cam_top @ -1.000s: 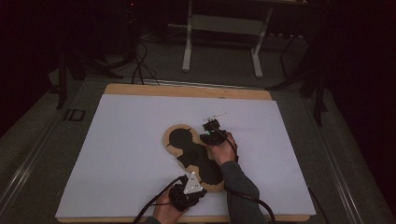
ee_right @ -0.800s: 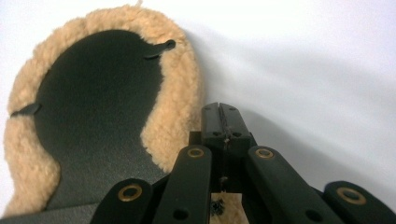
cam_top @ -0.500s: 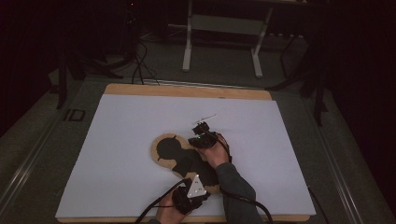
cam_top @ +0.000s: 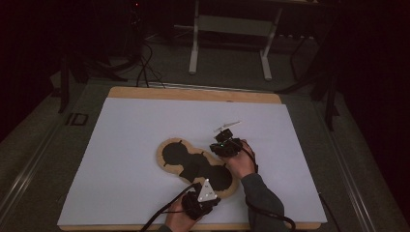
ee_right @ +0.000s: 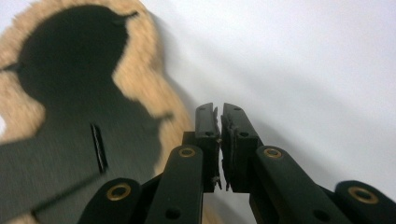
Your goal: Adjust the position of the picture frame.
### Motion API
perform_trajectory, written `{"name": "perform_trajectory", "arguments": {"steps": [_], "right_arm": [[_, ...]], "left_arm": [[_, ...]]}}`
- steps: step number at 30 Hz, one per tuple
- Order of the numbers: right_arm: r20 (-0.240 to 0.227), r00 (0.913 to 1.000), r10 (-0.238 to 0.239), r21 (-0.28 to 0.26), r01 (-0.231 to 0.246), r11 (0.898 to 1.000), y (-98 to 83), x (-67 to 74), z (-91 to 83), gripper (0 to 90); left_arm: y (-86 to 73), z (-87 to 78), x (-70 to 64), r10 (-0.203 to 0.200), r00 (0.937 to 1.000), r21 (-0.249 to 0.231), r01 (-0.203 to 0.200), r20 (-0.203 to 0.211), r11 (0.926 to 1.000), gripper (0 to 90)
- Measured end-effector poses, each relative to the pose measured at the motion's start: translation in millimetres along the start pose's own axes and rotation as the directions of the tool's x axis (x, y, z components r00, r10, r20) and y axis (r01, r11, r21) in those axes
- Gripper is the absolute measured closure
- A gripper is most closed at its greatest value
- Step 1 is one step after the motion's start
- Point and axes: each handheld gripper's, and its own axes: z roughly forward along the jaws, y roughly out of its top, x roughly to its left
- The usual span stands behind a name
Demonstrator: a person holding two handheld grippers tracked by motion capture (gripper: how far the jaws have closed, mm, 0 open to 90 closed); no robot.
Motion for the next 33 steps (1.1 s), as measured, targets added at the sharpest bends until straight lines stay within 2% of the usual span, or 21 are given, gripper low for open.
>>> {"name": "perform_trajectory", "arguments": {"steps": [3,11,14,17,21,23,24,27,28,33], "right_arm": [[0.053,0.9986,-0.007,0.0,0.007,1.0,-17.9,-4.7,-14.2,85.2],[0.048,0.9988,0.001,-0.018,-0.001,1.0,-34.8,-7.8,-30.3,82.9],[0.065,0.9976,-0.024,-0.018,0.025,1.0,-40.6,-6.6,-36.5,82.9],[0.07,0.9972,-0.025,-0.028,0.027,0.999,-47.8,-6.9,-44.1,82.9],[0.069,0.9974,-0.02,-0.038,0.022,0.999,-58.6,-10.6,-53.3,83.1],[0.067,0.9977,-0.013,-0.043,0.016,0.999,-61.6,-12.2,-55.2,83.2],[0.068,0.9977,0.007,-0.056,-0.004,0.998,-71.3,-17.8,-60.1,83.2],[0.068,0.9973,0.027,-0.06,-0.023,0.998,-78.7,-22.4,-62.0,83.3],[0.073,0.9961,0.051,-0.058,-0.047,0.997,-88.9,-29.2,-63.2,83.3],[0.071,0.9937,0.088,-0.059,-0.083,0.995,-98.6,-36.6,-67.8,83.5]], "left_arm": [[5.5,4.1,-1.1,0.005,0.9998,0.012,-0.005,-0.019,0.9999,90.0],[16.4,15.3,2.2,-0.004,0.9996,0.014,0.005,-0.03,0.9999,90.0],[20.9,20.7,4.6,-0.007,0.9992,0.009,0.008,-0.039,0.9999,90.0],[25.9,26.1,7.0,-0.011,0.9988,0.008,0.011,-0.048,0.9999,90.0],[31.2,33.4,10.3,-0.039,0.9978,-0.005,0.039,-0.054,0.9992,90.0],[32.8,35.3,11.2,-0.043,0.9975,-0.007,0.043,-0.056,0.9991,90.0],[37.3,40.2,13.3,-0.056,0.9966,-0.011,0.055,-0.06,0.9984,90.0],[39.6,42.6,15.1,-0.062,0.9961,-0.012,0.062,-0.062,0.998,90.0],[41.7,44.7,17.0,-0.064,0.996,-0.01,0.063,-0.063,0.998,90.0],[43.7,47.0,19.4,-0.073,0.9953,-0.014,0.072,-0.064,0.9973,90.0]]}}
